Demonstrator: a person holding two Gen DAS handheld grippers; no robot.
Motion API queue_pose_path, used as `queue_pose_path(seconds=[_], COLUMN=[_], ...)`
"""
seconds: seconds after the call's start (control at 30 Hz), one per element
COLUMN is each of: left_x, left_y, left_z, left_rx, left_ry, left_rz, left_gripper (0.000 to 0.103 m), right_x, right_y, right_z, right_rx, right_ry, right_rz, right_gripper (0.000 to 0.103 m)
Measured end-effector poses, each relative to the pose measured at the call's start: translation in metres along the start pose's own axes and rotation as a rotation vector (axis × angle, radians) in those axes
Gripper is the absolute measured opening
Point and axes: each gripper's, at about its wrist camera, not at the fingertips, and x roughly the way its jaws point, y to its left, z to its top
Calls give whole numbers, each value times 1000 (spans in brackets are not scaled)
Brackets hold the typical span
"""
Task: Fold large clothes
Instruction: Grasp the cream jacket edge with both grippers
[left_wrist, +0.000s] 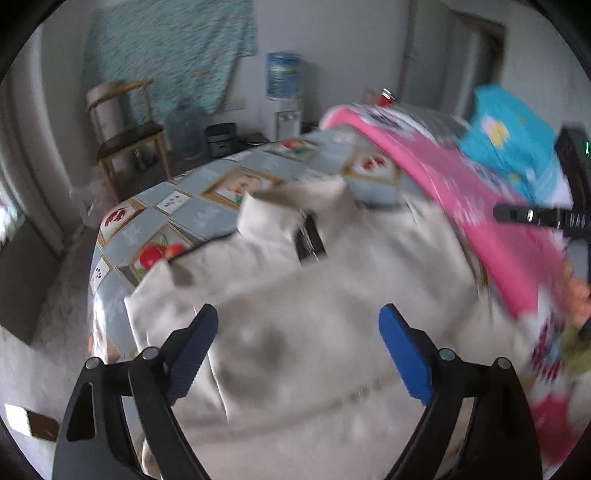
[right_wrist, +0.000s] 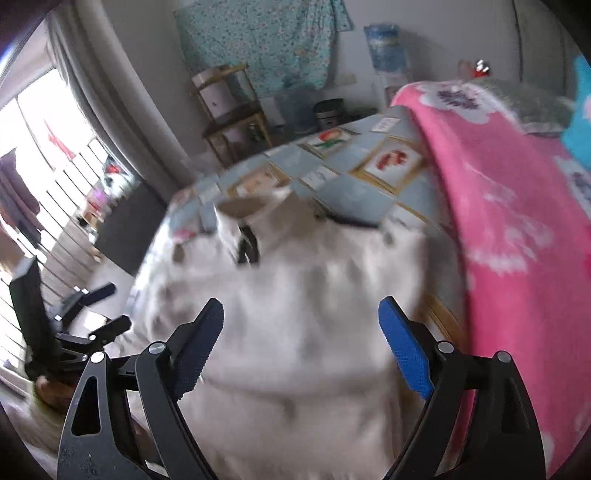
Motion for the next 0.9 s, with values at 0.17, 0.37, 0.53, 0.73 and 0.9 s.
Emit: queue_pose_path(seconds=[0.17, 0.37, 0.53, 0.73, 0.9], left_x=[58, 164, 208, 184, 138], left_y=[40, 74, 71, 51, 33], left_z=[59, 111, 122, 107, 84], left_rx=[-155, -305, -276, -95, 72], left_ry=[34, 161, 237, 205, 135], left_rz=[-29, -31, -2, 0, 14], left_gripper=[87, 87, 65, 21, 14], right_x=[78, 176, 231, 208, 162], right_y=[-5, 0, 7, 14, 28], right_z=[71, 121, 128, 107, 77], right_rx=[57, 77, 13, -88, -193], right_ry=[92, 229, 332, 303, 257], right_rz=[88, 75, 1, 30, 81], right_gripper=[83, 75, 53, 11, 10])
